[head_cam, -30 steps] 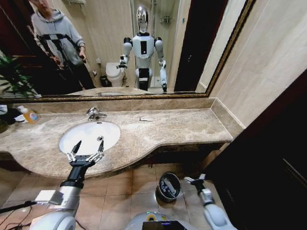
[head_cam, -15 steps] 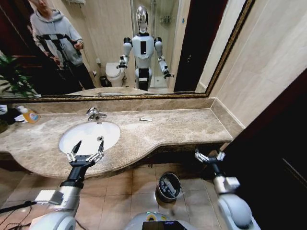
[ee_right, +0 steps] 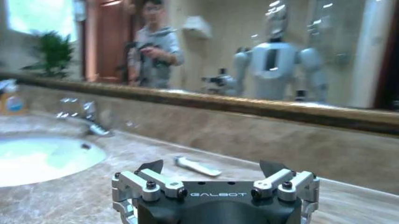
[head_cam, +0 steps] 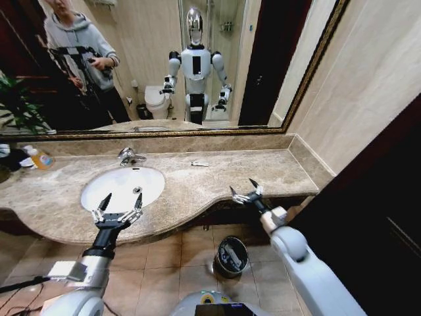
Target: Pick up the trash from the sink and place it in the trash bin.
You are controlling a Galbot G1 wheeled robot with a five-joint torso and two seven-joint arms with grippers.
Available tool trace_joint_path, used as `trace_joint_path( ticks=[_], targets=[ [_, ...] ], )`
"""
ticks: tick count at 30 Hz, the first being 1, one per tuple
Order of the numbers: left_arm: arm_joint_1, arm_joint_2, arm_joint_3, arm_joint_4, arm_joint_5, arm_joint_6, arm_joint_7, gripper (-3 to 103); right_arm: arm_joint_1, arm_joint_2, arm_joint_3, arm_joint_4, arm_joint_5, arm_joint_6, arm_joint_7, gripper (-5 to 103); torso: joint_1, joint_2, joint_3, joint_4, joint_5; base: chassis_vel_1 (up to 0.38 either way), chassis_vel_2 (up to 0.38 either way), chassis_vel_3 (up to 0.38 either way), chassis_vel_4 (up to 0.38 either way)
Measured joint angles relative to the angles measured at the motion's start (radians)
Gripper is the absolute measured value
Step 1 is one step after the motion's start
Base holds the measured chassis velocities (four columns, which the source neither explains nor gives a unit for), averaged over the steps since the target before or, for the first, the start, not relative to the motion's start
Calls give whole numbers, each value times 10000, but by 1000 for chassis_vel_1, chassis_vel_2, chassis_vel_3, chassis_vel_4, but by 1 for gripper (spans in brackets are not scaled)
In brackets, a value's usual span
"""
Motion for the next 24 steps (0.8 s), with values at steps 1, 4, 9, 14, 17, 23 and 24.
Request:
trace_joint_path(
  ticks=[1, 4, 9, 14, 17, 23, 24],
  targets=[
    [0, 0, 0, 0, 0, 0, 0, 100, 0, 0, 0, 0, 0, 0, 0, 100, 0, 0, 0, 0, 0, 0, 0, 0, 0],
    [1, 0, 0, 0, 0, 0, 1, 100, 1127, 34, -1020, -739, -7, -231, -77, 100, 1, 0, 0, -2, -2, 0, 0, 0, 0],
    [0, 0, 1, 0, 0, 0, 5, 100, 2797, 218, -2324, -1848, 215, -626, -223, 100, 0, 0, 0, -2, -3, 0, 0, 0, 0],
    [1, 0, 0, 0, 0, 0, -2, 100, 4328, 668, -3385, -3335, 159, -543, -395, 100, 1, -1, 0, -2, -3, 0, 0, 0, 0],
    [0, 0, 0, 0, 0, 0, 1, 100, 4755, 886, -3667, -3946, 105, -451, -482, 100, 0, 0, 0, -2, -2, 0, 0, 0, 0],
    [0, -1, 0, 0, 0, -1, -1, 100, 5745, 1404, -4112, -5607, 3, -162, -695, 100, 0, 0, -1, 0, -2, 0, 0, 0, 0],
    [1, -1, 0, 0, 0, 0, -1, 100, 5874, 1441, -4100, -5861, -7, -128, -706, 100, 0, -1, 0, -1, -2, 0, 0, 0, 0]
  ],
)
